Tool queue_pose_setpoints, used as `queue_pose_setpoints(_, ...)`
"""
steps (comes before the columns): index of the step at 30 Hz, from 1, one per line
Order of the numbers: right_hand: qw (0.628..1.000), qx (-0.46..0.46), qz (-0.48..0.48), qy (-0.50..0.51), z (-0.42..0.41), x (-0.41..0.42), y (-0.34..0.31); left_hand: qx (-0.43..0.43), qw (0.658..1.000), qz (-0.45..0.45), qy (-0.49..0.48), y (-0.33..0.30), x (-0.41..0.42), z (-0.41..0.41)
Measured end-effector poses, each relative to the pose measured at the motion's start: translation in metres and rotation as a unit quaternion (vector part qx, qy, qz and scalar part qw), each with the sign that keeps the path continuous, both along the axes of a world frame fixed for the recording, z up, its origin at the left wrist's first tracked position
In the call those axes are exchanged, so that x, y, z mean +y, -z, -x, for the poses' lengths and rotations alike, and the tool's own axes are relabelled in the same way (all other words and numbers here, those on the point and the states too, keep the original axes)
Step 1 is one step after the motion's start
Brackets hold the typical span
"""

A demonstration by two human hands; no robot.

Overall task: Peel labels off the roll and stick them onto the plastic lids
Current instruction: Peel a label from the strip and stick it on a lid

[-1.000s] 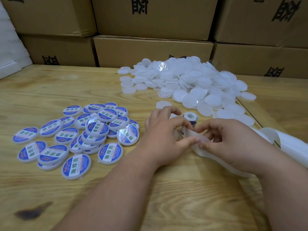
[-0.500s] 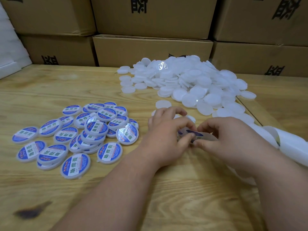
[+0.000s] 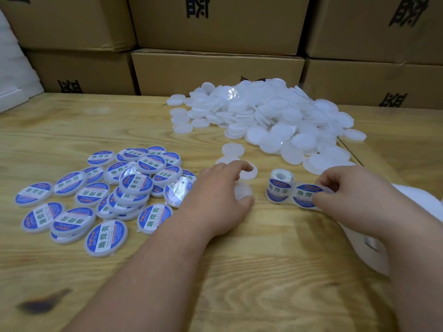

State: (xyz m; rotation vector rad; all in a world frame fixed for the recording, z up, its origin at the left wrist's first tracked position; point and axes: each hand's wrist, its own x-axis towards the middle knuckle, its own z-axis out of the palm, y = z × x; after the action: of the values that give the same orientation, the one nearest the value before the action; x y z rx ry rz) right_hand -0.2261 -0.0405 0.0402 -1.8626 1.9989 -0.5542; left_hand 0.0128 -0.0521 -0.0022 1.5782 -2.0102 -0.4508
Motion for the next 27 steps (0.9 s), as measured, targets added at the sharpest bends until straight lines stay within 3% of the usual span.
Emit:
queue_pose_setpoints(2, 1.000, -0.008, -0.002, -0.014, -0.004, 0.001, 0.001, 0.038, 0.999, 0.006, -0.019, -0.002, 0.000, 0.000)
queue_pose_setpoints(4, 0.999, -0.009, -0.007, -0.041, -0.010, 0.002, 0.002, 0.137, 0.989, -0.003, -0.047, -0.007, 0.002, 0.001)
queue_pose_setpoints(7, 0.996, -0.025, -0.010, -0.085, -0.019, 0.003, 0.004, 0.352, 0.934, -0.033, -0.053, -0.015, 0.006, 0.002)
queue_pose_setpoints(9, 0.994, -0.051, -0.004, -0.100, -0.024, 0.003, 0.007, 0.394, 0.917, -0.037, -0.048, -0.019, 0.007, 0.002)
queue_pose_setpoints(12, 0.990, -0.098, 0.001, -0.098, -0.030, 0.003, 0.011, 0.382, 0.923, -0.048, -0.016, -0.019, 0.010, 0.002)
queue_pose_setpoints(18, 0.984, -0.153, 0.019, -0.094, -0.033, 0.001, 0.013, 0.249, 0.958, -0.079, 0.115, -0.008, 0.013, 0.006)
queue_pose_setpoints(27, 0.963, -0.204, 0.013, -0.174, -0.039, 0.003, 0.015, 0.285, 0.953, -0.055, 0.092, -0.008, 0.011, 0.007)
